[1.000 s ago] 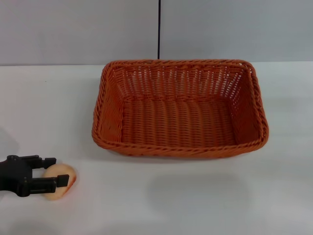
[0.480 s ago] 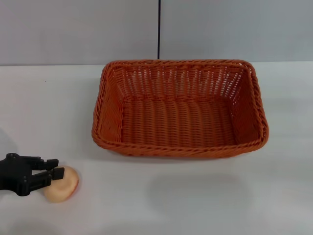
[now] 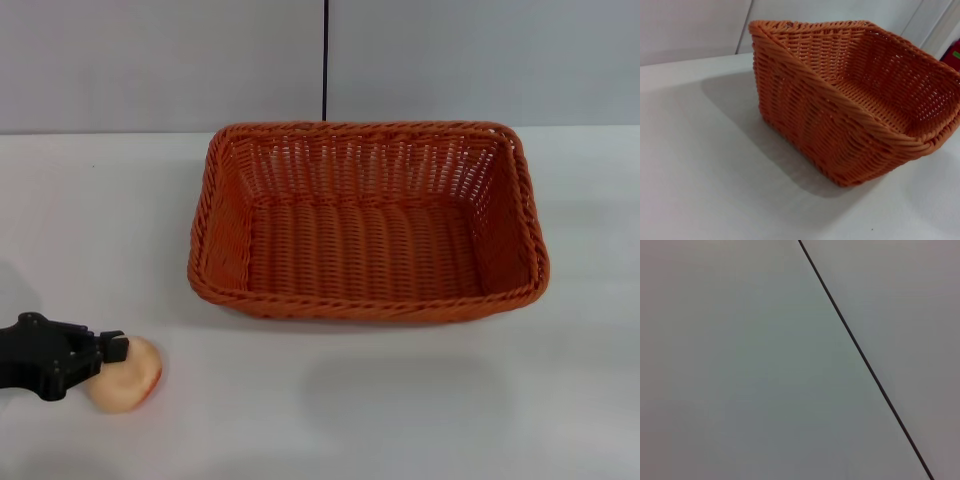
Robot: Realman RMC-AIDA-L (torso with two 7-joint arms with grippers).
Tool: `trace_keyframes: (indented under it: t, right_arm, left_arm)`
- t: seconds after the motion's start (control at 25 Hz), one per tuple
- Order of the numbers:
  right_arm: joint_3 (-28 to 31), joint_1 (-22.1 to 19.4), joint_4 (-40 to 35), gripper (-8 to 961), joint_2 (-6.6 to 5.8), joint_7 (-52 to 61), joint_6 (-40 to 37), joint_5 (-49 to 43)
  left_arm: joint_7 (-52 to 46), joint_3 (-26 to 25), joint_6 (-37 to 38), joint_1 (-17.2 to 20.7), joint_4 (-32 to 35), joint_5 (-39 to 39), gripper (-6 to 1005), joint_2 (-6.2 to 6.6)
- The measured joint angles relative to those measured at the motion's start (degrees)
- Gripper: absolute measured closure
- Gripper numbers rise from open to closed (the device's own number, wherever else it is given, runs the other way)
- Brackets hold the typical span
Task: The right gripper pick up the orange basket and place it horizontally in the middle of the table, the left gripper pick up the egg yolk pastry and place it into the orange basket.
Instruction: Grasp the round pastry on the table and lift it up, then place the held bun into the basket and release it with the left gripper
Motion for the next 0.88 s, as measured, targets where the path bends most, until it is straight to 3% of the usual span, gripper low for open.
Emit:
trace_keyframes:
  t: [0.24,0.32,0.4,0.48,0.6,0.68,0.88]
  right_arm:
    - [0.01,0.08,0.0,564,-0.02,0.0,0.01,0.0]
    - [0.01,0.09,0.0,564,-0.01,0.0,-0.01,0.0]
    - [0.01,0.08,0.0,564,0.04,0.0,-0.11,0.0]
    - [0.02,-0.03,0.03,564,0.18,0.0,-0.32,-0.01]
    - [0.01,-0.09,0.36,564,0.23,0.0,-0.33,-0.1]
    - [-0.07,-0.08,1.04,564,0.25,-0.15,-0.34,-0.29]
    - [-0.38,-0.06,1.3,564,0.42,-0.21,-0.38,-0.34]
  left_arm:
    - [0.09,-3.28,-0.53,-0.2,-0.32,-0.82,955,-0.03]
    - [2.12,-13.24,0.43,-1.03,-0.11,-2.68,955,-0.11]
    - [2.75,-17.32,0.92,-1.36,0.34,-4.26,956,-0.11]
    - [3.34,-24.61,2.15,-1.58,1.88,-11.8,956,-0.1]
    - [3.75,-25.2,2.33,-1.46,2.78,-15.2,956,-0.1]
    - [6.65,-24.82,1.26,-2.11,8.99,-30.36,957,0.0]
    - [7.29,-23.21,-1.67,-6.1,11.02,-34.09,957,-1.76]
